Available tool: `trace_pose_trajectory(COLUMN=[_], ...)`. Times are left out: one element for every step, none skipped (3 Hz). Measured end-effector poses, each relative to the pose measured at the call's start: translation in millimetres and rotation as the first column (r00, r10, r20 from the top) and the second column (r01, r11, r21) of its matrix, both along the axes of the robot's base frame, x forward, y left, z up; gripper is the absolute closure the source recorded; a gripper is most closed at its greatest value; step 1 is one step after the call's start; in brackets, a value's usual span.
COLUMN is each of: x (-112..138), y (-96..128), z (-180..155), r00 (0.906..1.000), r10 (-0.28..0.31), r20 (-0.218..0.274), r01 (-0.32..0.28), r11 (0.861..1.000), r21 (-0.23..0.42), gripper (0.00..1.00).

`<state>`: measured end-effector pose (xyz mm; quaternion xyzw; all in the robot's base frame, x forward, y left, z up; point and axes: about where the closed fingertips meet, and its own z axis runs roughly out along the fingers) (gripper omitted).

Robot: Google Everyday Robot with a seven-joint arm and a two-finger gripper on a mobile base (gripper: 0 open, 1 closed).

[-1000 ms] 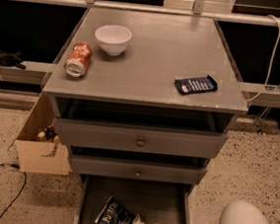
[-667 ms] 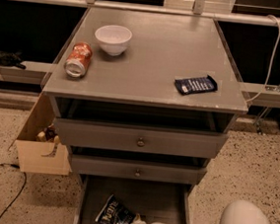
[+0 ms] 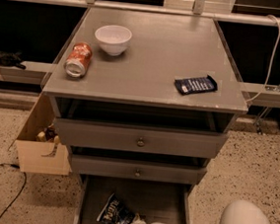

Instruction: Pick blue chip bag from bottom drawer and place on counter

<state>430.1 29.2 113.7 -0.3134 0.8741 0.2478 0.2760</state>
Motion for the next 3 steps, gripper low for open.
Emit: trace_pose_trajectory(x=[-0.1,-0.1,-0.1], y=[0.1,0.1,0.1], z=[0.0,0.0,3.1], r00=[1.0,1.0,1.0], r10=[0.0,0.0,0.0], r20=[0.0,0.0,0.0], r01=[0.0,0.0,0.0], r11=[1.0,1.0,1.0], r21=[0.0,0.0,0.0], gripper=[1.0,1.0,1.0])
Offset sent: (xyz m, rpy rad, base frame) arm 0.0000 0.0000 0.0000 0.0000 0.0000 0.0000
